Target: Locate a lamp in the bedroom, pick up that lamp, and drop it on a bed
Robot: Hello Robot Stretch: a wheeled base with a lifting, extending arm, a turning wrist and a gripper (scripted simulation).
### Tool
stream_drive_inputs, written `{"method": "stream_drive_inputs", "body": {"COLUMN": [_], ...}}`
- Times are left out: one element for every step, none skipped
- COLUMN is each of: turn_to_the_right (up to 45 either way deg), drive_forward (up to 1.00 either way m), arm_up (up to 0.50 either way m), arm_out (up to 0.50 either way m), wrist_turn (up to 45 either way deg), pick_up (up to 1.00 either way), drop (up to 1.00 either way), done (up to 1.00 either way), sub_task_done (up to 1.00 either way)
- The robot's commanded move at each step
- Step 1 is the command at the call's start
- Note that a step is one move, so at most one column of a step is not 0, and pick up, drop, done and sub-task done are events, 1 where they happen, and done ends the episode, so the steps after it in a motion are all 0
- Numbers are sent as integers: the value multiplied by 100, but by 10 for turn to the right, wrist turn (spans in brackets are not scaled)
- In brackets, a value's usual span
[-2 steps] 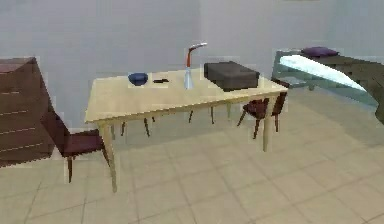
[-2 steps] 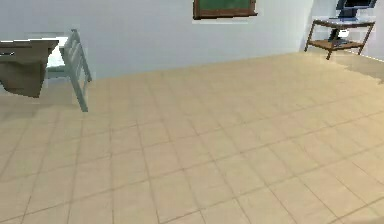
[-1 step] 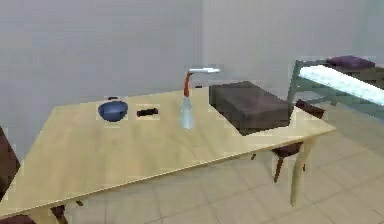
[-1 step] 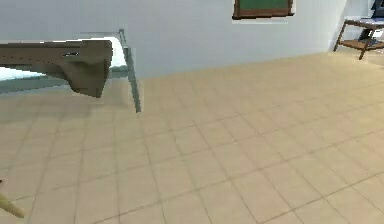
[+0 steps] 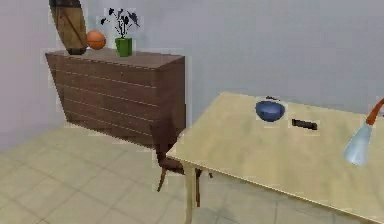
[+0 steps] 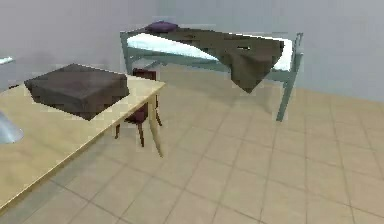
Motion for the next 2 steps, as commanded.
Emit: {"method": "stream_drive_inputs", "body": {"turn_to_the_right": [-420, 0], "drive_forward": [0, 0], "arm_up": [0, 50], "arm_out": [0, 0], "wrist_turn": [0, 0], "pick_up": [0, 0], "drop": [0, 0], "done": [0, 0], "sub_task_done": [0, 0]}}
